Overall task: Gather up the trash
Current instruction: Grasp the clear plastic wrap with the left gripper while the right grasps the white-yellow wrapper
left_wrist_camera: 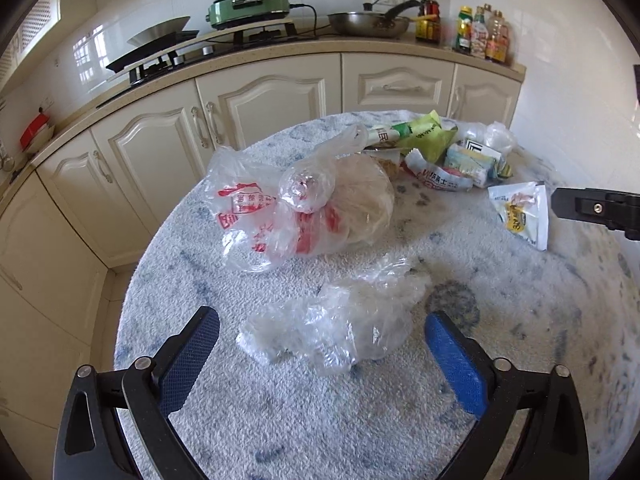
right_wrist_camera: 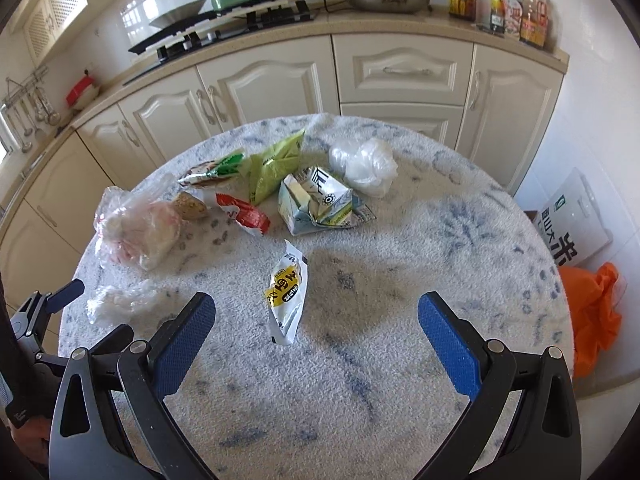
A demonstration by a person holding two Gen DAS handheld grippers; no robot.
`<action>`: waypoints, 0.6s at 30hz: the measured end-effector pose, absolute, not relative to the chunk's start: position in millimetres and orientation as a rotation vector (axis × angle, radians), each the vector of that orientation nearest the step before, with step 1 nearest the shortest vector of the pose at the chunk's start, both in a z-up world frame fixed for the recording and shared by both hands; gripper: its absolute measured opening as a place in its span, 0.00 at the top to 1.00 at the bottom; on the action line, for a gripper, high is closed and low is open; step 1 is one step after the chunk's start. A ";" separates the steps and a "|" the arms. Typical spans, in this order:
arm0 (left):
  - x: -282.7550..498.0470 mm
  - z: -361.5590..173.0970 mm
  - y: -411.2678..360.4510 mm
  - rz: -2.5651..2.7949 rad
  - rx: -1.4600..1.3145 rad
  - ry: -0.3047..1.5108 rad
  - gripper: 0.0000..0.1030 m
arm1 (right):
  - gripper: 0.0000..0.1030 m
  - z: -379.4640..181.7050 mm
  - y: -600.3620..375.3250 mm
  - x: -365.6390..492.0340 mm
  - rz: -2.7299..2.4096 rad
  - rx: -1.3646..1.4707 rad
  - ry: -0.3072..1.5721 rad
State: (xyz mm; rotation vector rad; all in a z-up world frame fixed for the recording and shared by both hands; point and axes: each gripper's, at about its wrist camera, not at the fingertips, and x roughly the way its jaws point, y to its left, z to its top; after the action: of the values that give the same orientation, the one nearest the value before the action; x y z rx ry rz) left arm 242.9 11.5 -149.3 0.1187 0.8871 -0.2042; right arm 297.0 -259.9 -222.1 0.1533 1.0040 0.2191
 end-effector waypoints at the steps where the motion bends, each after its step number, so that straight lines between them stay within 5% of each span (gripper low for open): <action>1: 245.1 -151.7 11.0 -0.217 0.115 0.898 0.19 | 0.00 -223.6 -258.8 298.3 0.220 0.153 1.008; 2: 245.6 -154.0 10.0 -0.233 0.106 0.910 0.35 | 0.01 -226.8 -256.6 301.5 0.223 0.152 1.012; 4: 246.7 -158.2 7.5 -0.250 0.099 0.932 0.52 | 0.03 -230.6 -254.4 306.3 0.223 0.151 1.016; 8: 247.5 -158.3 5.0 -0.258 0.075 0.924 0.78 | 0.26 -241.6 -246.9 318.6 0.227 0.133 1.034; 13: 249.4 -159.0 5.0 -0.249 0.020 0.934 0.87 | 0.38 -259.0 -234.8 322.6 0.243 0.078 1.056; 16: 247.0 -159.2 3.7 -0.252 0.003 0.935 0.88 | 0.70 -258.2 -234.7 319.8 0.270 0.083 1.039; 18: 244.5 -158.7 3.1 -0.258 -0.024 0.941 0.89 | 0.77 -258.5 -237.7 319.1 0.281 0.089 1.040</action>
State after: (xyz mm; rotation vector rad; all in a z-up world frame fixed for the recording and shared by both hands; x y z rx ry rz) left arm 244.5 3.1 -158.7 -0.0236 0.9407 -0.2584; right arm 319.1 -237.7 -258.5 0.0889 1.0401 0.2811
